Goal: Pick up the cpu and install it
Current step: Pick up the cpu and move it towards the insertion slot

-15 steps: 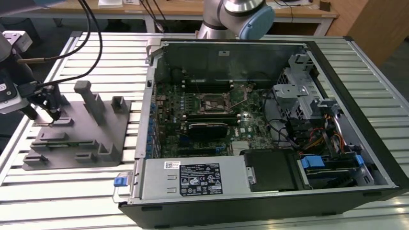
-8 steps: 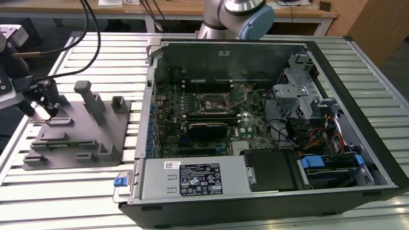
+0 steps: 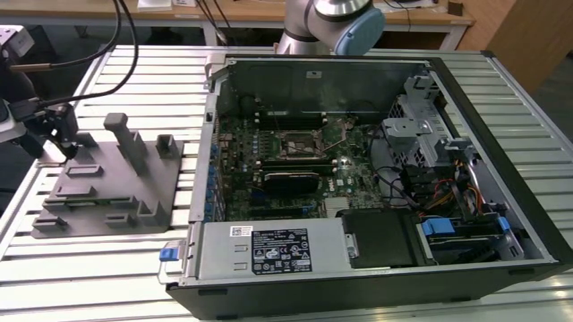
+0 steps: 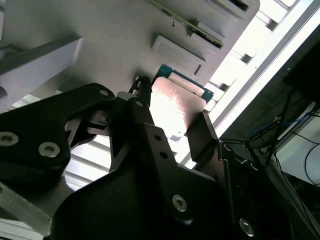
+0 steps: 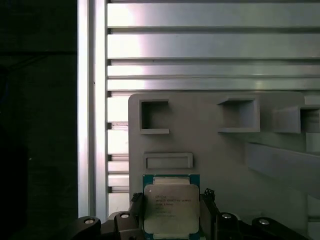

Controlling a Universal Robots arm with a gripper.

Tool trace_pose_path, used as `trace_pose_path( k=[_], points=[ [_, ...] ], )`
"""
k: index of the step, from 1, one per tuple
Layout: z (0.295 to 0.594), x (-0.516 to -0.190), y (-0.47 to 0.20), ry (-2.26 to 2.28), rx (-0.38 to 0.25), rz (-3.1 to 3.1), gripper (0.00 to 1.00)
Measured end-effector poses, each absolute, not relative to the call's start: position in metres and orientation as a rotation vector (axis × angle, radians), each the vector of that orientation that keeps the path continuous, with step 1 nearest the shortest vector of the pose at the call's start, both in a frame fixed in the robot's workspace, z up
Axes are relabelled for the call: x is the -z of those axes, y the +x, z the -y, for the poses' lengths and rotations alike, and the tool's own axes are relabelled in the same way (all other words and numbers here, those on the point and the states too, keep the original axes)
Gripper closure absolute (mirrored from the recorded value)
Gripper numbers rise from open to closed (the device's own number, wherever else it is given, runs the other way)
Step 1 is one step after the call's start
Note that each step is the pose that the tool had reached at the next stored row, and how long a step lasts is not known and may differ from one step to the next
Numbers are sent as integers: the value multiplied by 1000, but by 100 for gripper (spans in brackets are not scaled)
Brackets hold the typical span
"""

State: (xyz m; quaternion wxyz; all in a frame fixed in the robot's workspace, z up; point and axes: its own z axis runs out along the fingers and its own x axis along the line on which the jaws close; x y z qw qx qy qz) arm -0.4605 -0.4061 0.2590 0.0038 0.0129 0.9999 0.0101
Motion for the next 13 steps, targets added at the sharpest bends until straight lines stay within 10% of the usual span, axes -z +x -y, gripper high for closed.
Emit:
trace_pose_path(
  k=[13],
  points=[
    [406, -279, -460, 41, -34, -3133, 47]
  ],
)
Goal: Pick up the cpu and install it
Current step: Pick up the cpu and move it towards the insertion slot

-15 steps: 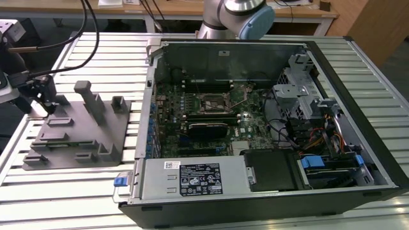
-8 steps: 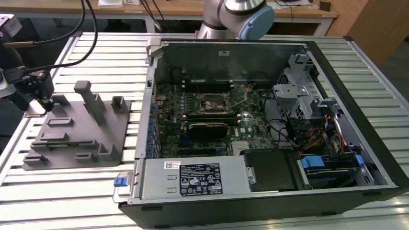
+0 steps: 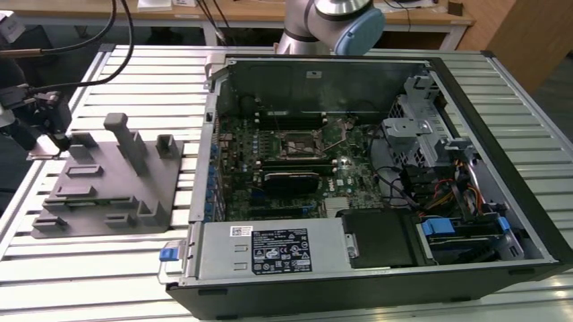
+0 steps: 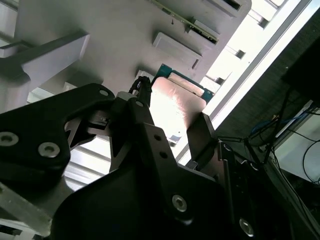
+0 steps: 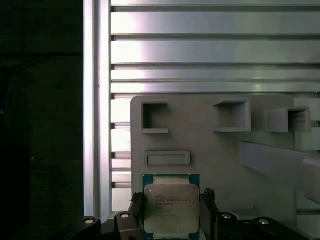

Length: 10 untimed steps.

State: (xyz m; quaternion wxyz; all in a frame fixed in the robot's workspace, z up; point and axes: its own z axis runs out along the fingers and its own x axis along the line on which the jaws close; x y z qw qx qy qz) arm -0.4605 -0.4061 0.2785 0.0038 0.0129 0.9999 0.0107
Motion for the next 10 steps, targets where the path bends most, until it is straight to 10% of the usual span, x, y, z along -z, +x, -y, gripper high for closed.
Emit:
trace_pose_path(
  k=[10],
  points=[
    [406, -296, -460, 41, -34, -3134, 47]
  ],
)
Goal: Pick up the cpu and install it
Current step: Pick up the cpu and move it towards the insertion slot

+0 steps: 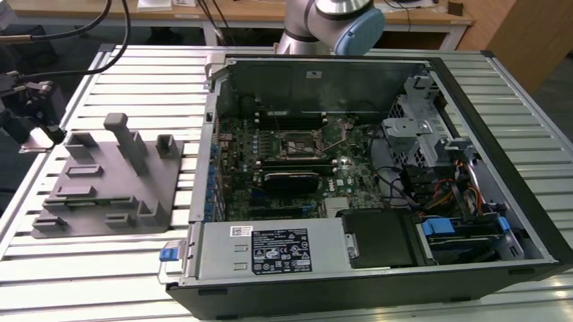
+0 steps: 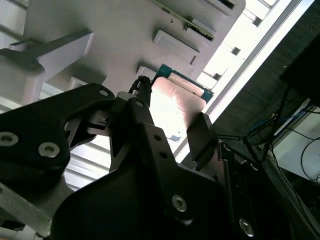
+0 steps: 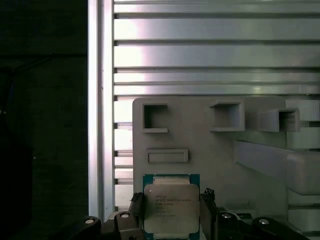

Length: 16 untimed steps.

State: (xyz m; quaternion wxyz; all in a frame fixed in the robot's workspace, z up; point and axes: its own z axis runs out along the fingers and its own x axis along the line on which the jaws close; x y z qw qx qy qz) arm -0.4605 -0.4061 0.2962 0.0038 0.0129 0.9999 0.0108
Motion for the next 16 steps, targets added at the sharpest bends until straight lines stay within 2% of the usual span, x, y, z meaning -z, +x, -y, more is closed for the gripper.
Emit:
trace_pose_path(
  k=[16],
  points=[
    [406, -328, -460, 40, -34, -3134, 47]
  ],
)
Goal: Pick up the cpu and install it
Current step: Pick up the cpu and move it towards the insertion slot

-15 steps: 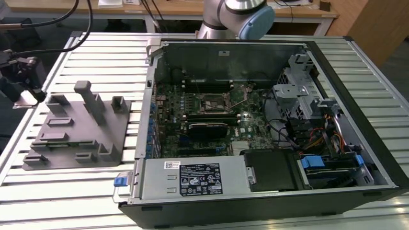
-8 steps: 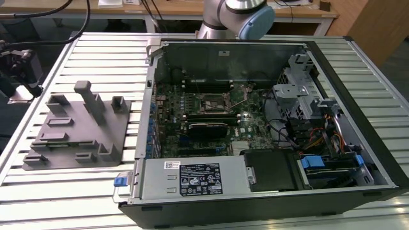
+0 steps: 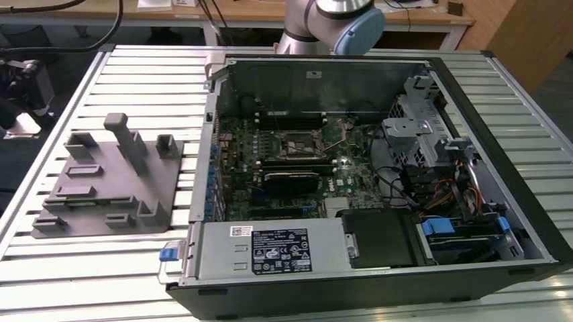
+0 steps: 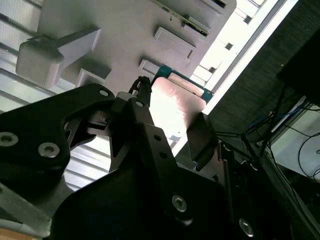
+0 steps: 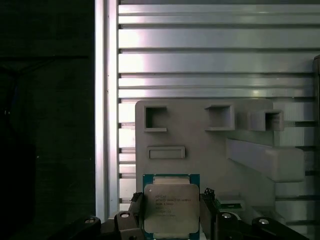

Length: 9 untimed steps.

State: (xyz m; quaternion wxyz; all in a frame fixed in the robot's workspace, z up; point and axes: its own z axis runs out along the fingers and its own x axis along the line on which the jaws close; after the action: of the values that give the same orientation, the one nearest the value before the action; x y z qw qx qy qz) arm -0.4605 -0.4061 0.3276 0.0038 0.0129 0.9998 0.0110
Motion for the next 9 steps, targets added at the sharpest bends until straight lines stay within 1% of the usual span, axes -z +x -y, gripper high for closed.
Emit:
trace_pose_path(
  k=[9],
  points=[
    [406, -342, -460, 40, -34, -3134, 47]
  ],
)
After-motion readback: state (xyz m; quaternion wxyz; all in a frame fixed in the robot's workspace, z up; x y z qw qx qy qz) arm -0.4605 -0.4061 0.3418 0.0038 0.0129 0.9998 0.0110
